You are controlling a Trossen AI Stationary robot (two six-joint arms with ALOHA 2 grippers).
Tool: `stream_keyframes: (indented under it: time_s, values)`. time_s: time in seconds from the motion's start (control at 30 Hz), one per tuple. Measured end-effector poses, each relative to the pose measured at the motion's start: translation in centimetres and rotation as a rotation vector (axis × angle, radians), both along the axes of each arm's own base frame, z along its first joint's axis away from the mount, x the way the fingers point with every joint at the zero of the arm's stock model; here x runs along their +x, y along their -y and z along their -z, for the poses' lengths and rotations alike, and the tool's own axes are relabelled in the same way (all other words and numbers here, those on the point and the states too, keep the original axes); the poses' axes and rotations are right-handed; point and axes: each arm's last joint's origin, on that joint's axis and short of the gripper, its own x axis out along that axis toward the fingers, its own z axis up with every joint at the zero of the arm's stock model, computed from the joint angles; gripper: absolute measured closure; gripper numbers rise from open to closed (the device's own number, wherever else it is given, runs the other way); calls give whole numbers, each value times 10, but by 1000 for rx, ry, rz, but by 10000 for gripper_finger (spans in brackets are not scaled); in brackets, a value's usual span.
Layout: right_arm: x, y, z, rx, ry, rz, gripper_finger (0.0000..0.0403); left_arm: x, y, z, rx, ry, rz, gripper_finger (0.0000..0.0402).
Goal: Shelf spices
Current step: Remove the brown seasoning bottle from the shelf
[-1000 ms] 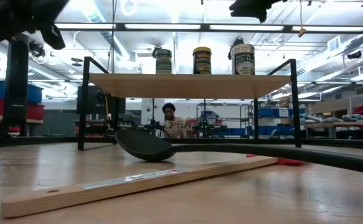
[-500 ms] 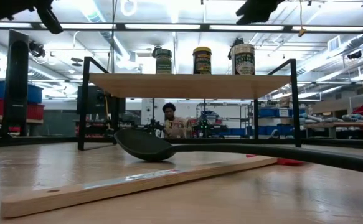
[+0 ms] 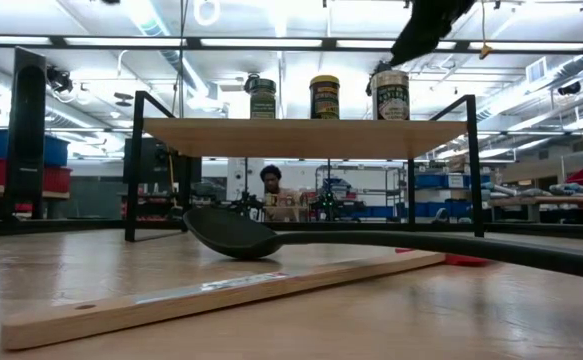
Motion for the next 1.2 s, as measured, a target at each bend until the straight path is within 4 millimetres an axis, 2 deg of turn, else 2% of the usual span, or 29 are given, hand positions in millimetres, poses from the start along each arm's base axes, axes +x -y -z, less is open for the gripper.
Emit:
stream_keyframes:
  time_s: [0.2,0.43,0.6,0.8,1.2]
  values:
    - [10,6,11,19,-53,11,66,8,1,-22,33,-75,-6,318]
    - [18,9,19,61,-86,4,66,14,2,-21,41,-117,-6,241]
    - [19,8,20,79,-82,-10,64,14,2,-21,41,-118,-6,203]
    - [19,7,20,130,-67,-25,50,14,2,-21,41,-116,-7,184]
    - [22,8,14,113,-27,-29,48,16,2,-18,37,-148,-11,182]
